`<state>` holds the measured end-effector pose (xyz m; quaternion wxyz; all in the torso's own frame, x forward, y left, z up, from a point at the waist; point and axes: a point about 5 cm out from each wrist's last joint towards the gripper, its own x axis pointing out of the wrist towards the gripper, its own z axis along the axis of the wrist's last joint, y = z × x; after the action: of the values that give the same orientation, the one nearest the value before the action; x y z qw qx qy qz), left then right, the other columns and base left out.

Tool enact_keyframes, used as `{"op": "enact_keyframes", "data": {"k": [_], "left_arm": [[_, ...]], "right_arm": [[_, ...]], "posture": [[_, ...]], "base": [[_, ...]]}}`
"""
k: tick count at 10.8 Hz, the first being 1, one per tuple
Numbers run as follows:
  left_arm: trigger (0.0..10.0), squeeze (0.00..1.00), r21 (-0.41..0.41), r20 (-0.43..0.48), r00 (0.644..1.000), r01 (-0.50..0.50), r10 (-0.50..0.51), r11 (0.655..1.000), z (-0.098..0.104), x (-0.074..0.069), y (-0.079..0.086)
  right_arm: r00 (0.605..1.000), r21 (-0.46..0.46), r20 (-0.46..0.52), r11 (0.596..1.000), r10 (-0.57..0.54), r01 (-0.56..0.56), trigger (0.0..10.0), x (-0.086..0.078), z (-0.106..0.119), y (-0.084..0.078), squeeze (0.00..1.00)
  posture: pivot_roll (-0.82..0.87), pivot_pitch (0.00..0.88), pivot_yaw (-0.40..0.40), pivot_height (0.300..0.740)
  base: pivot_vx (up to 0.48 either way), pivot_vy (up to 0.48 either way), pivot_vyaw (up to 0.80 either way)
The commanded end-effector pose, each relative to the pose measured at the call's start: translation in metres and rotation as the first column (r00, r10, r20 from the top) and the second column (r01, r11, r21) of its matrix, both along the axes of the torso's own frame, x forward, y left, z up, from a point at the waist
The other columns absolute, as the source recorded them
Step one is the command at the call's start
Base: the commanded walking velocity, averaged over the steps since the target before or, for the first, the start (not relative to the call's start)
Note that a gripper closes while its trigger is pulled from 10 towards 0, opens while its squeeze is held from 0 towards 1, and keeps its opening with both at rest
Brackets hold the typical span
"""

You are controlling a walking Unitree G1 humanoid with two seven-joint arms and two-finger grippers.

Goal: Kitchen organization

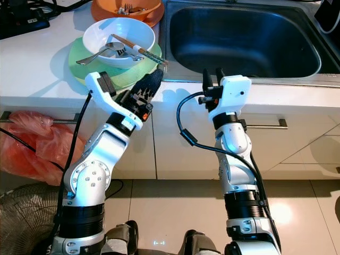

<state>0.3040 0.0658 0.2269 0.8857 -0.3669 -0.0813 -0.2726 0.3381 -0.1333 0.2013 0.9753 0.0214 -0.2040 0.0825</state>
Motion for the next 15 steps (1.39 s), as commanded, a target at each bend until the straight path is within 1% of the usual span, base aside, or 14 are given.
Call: {"op": "enact_keyframes", "data": {"k": [1,3,6,8,10,11,15], "left_arm": [[10.0,0.00,-0.042,0.035,0.999,0.039,-0.038,0.998,0.011,0.000,-0.011],[10.0,0.00,-0.054,0.030,0.999,0.020,-0.019,0.998,0.010,0.005,-0.009],[10.0,0.00,-0.043,0.029,1.000,0.011,-0.010,0.999,0.005,0.011,-0.008],[10.0,0.00,-0.020,0.037,0.999,0.017,-0.016,1.000,0.000,0.010,-0.006],[10.0,0.00,0.013,0.073,0.995,0.068,-0.069,0.998,0.001,0.006,-0.014],[10.0,0.00,0.010,0.094,0.991,0.098,-0.098,0.995,0.002,0.004,-0.018],[10.0,0.00,-0.007,0.070,0.995,0.067,-0.067,0.998,-0.004,0.011,-0.015]], "right_arm": [[1.000,0.016,0.003,1.000,-0.002,0.002,10.0,-0.001,-0.001,-0.002,0.00],[1.000,0.016,0.002,1.000,-0.001,0.001,10.0,-0.001,-0.001,-0.001,0.00],[1.000,0.017,-0.001,1.000,0.001,-0.001,10.0,-0.001,-0.003,-0.001,0.00],[1.000,0.021,-0.001,1.000,-0.007,0.007,10.0,-0.002,-0.003,-0.003,0.00],[1.000,0.023,0.000,1.000,0.000,0.000,10.0,-0.002,-0.003,-0.001,0.00],[1.000,0.024,0.001,1.000,-0.003,0.003,10.0,-0.002,-0.003,-0.002,0.00],[1.000,0.025,0.003,1.000,-0.001,0.001,10.0,-0.001,-0.003,-0.002,0.00]], "posture": [[0.18,0.206,-0.038,0.740],[0.18,0.207,-0.040,0.740],[0.17,0.206,-0.039,0.740],[0.18,0.210,-0.038,0.740],[0.18,0.211,-0.038,0.740],[0.17,0.211,-0.039,0.740],[0.17,0.208,-0.039,0.740]], "base": [[0.000,0.000,0.00],[0.000,0.000,0.00],[0.000,0.000,0.00],[0.000,0.000,0.00],[0.000,0.000,0.00],[0.000,0.000,0.00],[0.000,0.000,0.00]]}}
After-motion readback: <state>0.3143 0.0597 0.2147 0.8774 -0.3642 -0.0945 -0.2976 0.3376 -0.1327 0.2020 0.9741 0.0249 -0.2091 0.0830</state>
